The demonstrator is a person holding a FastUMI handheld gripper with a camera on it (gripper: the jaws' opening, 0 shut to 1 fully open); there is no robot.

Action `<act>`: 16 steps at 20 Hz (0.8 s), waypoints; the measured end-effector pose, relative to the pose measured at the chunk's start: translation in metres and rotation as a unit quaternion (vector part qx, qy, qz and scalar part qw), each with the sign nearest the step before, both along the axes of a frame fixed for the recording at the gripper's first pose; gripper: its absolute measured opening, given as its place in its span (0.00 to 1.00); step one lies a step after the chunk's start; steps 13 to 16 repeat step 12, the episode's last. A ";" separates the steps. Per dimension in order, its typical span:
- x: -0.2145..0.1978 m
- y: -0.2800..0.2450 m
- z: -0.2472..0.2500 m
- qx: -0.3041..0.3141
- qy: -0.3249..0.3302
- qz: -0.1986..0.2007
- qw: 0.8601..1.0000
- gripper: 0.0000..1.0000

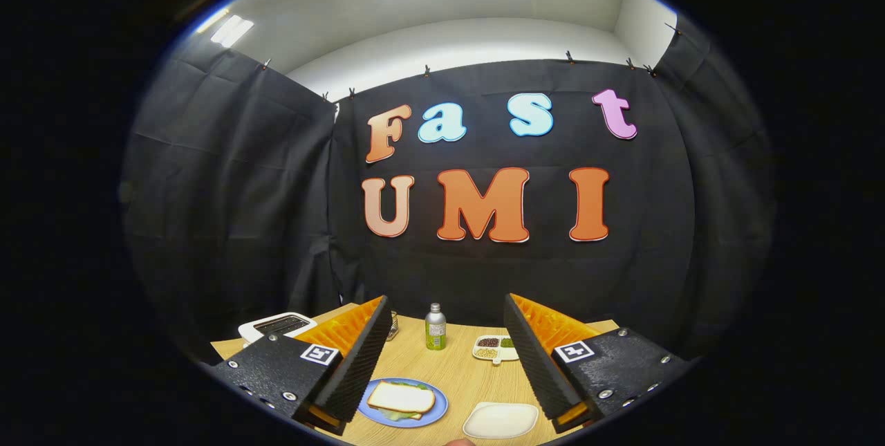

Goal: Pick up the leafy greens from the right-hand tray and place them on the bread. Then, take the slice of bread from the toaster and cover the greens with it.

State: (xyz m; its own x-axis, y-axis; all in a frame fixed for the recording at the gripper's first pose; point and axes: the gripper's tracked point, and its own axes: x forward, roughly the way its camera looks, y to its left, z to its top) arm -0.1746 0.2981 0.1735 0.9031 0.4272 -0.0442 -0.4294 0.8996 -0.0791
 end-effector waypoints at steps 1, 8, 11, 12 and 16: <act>0.000 0.000 0.000 -0.001 0.000 -0.001 1.000 0.97; -0.001 0.000 0.002 -0.004 -0.008 0.002 1.000 0.97; -0.001 -0.001 0.003 -0.005 -0.011 0.004 1.000 0.97; 0.000 -0.001 0.004 -0.002 -0.012 0.005 1.000 0.97; 0.000 -0.001 0.004 -0.002 -0.012 0.005 1.000 0.97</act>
